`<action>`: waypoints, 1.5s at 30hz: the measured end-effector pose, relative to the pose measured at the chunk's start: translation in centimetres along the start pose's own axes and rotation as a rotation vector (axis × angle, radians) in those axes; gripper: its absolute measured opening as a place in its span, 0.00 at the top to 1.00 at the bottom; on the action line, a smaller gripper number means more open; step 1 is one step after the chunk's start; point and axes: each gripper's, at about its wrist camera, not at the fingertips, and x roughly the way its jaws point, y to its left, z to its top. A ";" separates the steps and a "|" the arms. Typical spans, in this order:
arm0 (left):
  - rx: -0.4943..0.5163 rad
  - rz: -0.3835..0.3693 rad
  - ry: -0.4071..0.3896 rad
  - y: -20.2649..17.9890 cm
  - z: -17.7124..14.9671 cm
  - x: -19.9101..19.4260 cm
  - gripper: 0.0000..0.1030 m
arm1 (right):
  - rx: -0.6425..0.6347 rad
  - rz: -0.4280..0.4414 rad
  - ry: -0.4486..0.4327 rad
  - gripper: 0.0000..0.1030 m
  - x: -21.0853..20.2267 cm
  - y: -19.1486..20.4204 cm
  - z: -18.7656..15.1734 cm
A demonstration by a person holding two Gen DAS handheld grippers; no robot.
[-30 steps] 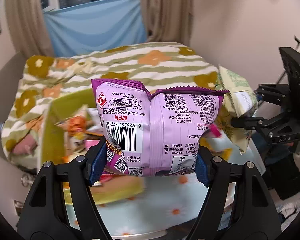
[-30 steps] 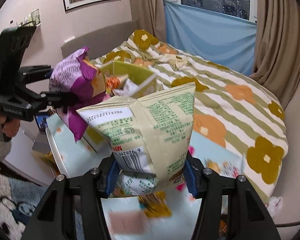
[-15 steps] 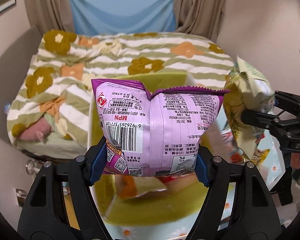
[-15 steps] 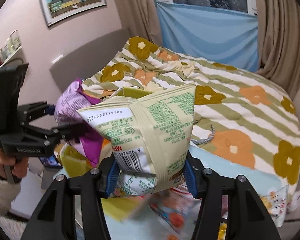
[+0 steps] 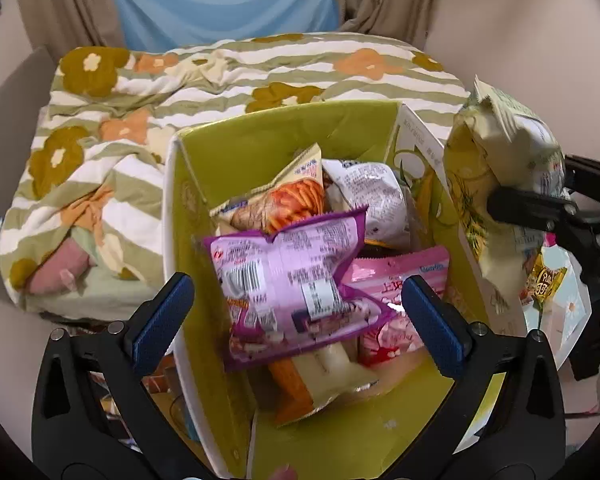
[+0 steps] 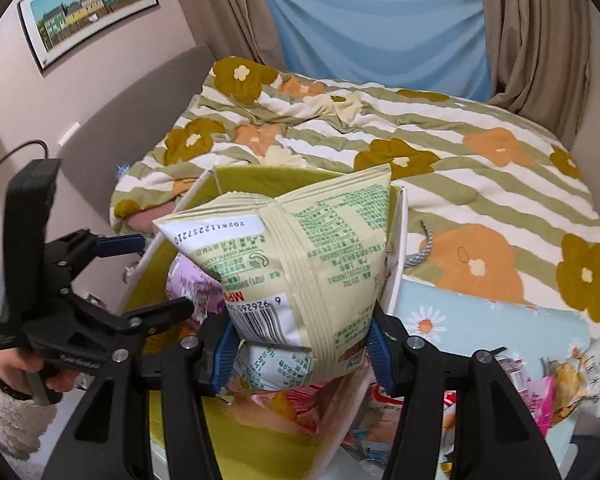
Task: Organize snacks
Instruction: 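Carry both bags over the yellow box and open both tools to drop them inside, then move both tools back from the box to the remaining snacks on the table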
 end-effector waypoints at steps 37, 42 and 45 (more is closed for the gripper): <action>-0.210 0.157 -0.029 0.9 -4.1 -5.5 0.00 | -0.023 0.075 -0.024 0.00 0.5 1.6 2.1; -0.199 0.165 -0.071 0.4 -3.9 -7.8 0.00 | -0.029 0.051 -0.048 0.00 -2.3 2.2 1.3; -0.175 0.153 -0.097 -0.4 -3.5 -9.1 0.00 | -0.013 0.046 -0.082 0.00 -4.4 2.3 0.4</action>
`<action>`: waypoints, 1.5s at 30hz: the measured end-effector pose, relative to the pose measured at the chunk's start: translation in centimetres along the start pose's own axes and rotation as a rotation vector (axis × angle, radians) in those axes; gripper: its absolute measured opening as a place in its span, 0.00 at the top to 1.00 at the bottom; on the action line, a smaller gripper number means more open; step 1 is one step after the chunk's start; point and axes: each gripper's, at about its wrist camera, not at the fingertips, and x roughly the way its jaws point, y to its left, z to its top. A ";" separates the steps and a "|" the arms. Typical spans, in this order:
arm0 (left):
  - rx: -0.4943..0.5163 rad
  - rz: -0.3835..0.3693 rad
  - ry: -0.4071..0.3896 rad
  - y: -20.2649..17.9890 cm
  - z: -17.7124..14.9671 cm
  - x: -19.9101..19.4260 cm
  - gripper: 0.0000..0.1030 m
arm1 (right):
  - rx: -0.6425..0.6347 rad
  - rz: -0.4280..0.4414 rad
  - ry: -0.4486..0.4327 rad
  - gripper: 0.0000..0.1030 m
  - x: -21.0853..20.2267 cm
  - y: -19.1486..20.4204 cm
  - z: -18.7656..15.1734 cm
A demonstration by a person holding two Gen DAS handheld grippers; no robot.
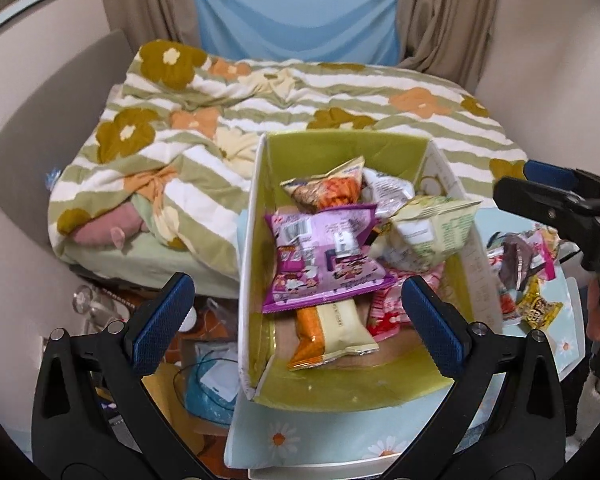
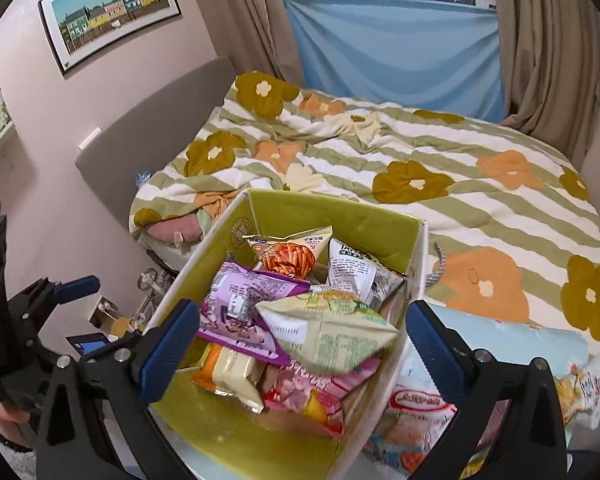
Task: Organize snacks
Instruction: 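Move both tools back from the box to the remaining snacks on the table, then grasp the yellow Pillows bag with the left tool while the right tool grasps the white Oishi bag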
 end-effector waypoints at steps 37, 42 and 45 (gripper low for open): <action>0.069 -0.181 0.136 -31.5 -4.9 2.4 0.00 | 0.297 -0.223 -0.055 0.00 -16.4 -29.2 -13.9; -0.056 -0.126 0.204 -33.7 -6.9 5.6 0.00 | 0.278 -0.178 -0.007 0.00 -13.4 -32.8 -14.8; -0.118 -0.115 0.244 -34.8 -7.9 7.9 0.00 | 0.292 -0.151 0.014 0.00 -12.0 -34.5 -15.5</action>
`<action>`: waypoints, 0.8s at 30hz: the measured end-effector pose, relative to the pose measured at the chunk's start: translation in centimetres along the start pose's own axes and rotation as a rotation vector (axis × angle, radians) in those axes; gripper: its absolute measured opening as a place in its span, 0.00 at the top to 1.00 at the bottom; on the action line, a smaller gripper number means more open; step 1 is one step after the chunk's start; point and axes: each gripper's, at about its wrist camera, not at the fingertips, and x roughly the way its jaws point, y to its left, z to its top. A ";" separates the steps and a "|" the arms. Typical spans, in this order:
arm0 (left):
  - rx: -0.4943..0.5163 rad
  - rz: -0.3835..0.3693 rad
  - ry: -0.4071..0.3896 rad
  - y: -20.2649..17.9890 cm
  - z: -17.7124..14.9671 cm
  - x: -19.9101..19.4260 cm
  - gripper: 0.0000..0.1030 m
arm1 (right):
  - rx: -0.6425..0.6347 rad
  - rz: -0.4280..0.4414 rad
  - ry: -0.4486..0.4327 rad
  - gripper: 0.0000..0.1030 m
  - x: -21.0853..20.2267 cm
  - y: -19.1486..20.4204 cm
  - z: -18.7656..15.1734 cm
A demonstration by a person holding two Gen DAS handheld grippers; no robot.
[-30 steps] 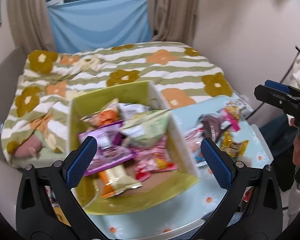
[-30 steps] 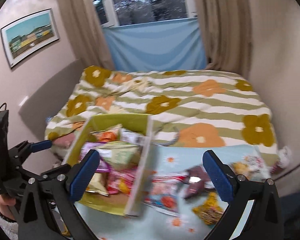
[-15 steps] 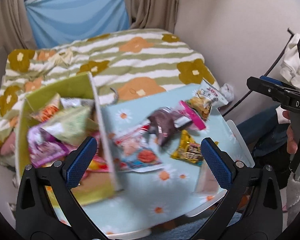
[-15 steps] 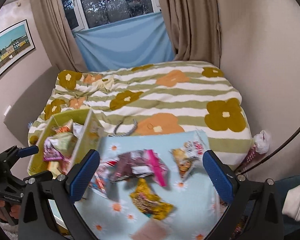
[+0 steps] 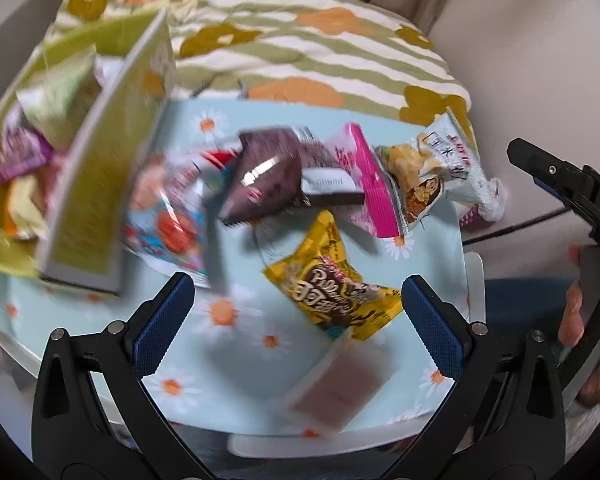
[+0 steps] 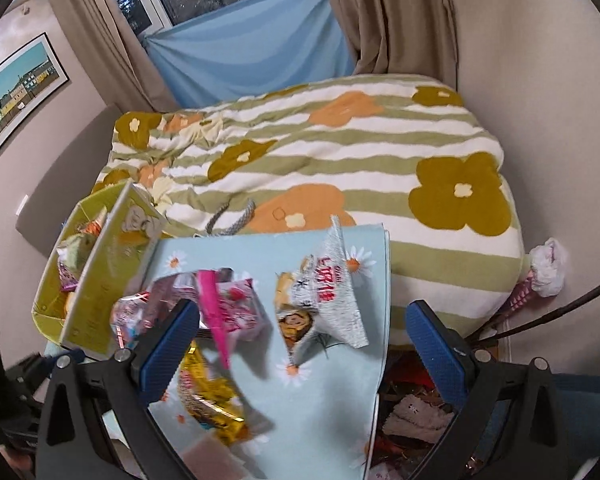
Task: Organize snacks
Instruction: 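Grasp the yellow Pillows bag with the left tool while the right tool grasps the white Oishi bag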
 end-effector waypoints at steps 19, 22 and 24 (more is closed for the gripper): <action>-0.239 -0.024 0.104 -0.4 -1.9 8.8 0.34 | 0.028 0.075 0.122 0.02 7.7 -3.2 -0.5; -0.224 -0.027 0.108 -0.7 -2.1 8.8 0.43 | -0.001 0.069 0.142 0.07 8.5 -2.9 -0.6; -0.218 -0.026 0.108 -0.7 -2.0 8.8 0.45 | -0.001 0.086 0.156 0.11 9.0 -2.9 -0.7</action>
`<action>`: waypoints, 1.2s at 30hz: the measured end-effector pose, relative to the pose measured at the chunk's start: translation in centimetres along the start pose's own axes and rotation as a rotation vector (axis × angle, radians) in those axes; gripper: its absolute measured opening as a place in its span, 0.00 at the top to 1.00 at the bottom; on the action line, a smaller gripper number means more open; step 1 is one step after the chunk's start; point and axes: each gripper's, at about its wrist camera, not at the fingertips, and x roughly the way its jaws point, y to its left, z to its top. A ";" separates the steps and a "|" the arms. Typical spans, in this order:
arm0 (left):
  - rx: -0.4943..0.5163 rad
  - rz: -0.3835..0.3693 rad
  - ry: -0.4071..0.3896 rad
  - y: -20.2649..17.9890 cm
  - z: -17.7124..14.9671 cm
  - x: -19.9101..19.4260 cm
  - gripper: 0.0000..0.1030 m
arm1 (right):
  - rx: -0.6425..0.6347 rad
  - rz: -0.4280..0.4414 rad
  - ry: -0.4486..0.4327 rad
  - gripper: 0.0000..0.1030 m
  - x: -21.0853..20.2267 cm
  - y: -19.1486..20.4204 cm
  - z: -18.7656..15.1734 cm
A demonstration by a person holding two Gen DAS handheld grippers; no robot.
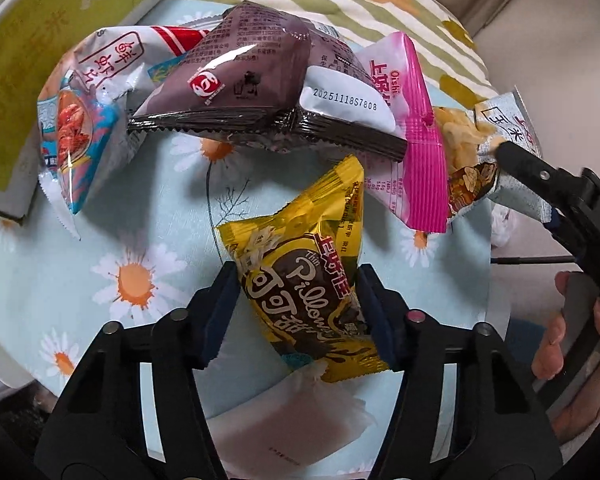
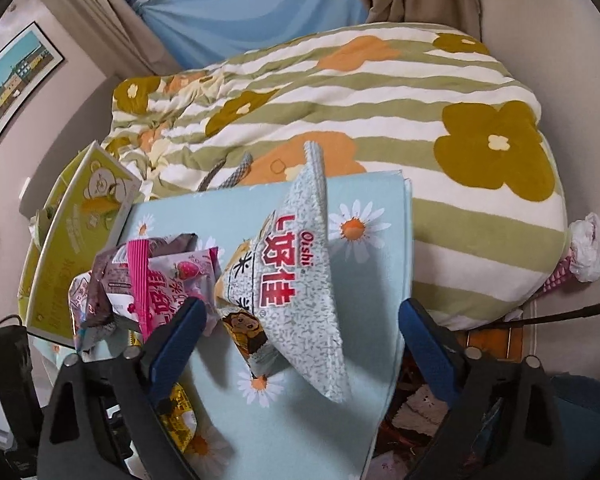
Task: Organize snacks
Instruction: 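Grasp the yellow Pillows bag with the left tool while the right tool grasps the white Oishi bag, then carry both bags to the yellow box and open both tools to release them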
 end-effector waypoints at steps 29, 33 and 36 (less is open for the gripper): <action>0.060 -0.021 -0.093 0.1 0.5 -3.9 0.50 | -0.046 0.011 0.014 0.51 1.0 1.4 0.2; 0.074 -0.027 -0.117 -0.1 0.2 -5.3 0.51 | -0.052 0.010 -0.015 0.51 -0.7 2.1 0.0; 0.084 -0.035 -0.138 -0.1 0.1 -6.3 0.51 | -0.056 0.011 -0.036 0.51 -2.1 2.7 -0.1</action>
